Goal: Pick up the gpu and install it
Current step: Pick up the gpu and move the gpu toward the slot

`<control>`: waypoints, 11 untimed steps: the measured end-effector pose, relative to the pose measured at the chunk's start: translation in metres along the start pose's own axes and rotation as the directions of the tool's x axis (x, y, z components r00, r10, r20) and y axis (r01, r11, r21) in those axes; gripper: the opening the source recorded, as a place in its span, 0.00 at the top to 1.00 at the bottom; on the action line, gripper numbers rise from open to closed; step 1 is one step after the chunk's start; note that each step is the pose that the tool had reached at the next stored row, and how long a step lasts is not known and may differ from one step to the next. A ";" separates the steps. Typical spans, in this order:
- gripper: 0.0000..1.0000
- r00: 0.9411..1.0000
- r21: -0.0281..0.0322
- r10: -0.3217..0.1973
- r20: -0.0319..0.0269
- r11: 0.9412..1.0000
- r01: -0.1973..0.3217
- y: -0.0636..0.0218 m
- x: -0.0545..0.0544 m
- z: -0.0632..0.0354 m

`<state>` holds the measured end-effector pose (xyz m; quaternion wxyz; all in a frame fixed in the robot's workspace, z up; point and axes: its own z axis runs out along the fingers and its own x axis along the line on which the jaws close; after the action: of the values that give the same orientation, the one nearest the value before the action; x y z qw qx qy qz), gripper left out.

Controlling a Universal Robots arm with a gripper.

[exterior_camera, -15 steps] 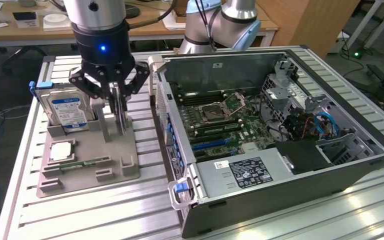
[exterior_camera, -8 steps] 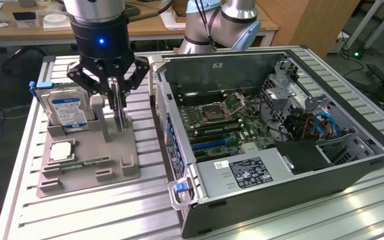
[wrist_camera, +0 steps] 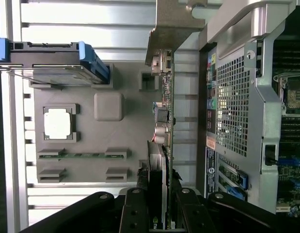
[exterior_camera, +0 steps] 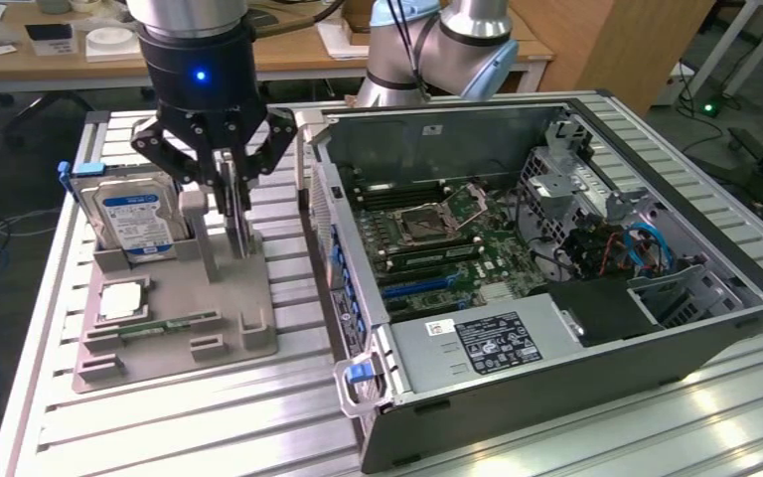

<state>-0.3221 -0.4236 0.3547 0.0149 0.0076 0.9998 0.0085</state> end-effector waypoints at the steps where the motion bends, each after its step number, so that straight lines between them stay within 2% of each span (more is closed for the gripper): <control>1: 0.73 1.000 0.000 0.000 0.000 1.000 0.000 0.0000 0.000 -0.0006; 11: 0.73 1.000 0.000 0.000 0.000 1.000 0.000 0.0000 0.000 -0.0054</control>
<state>-0.3221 -0.4236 0.3601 0.0149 0.0076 0.9998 0.0085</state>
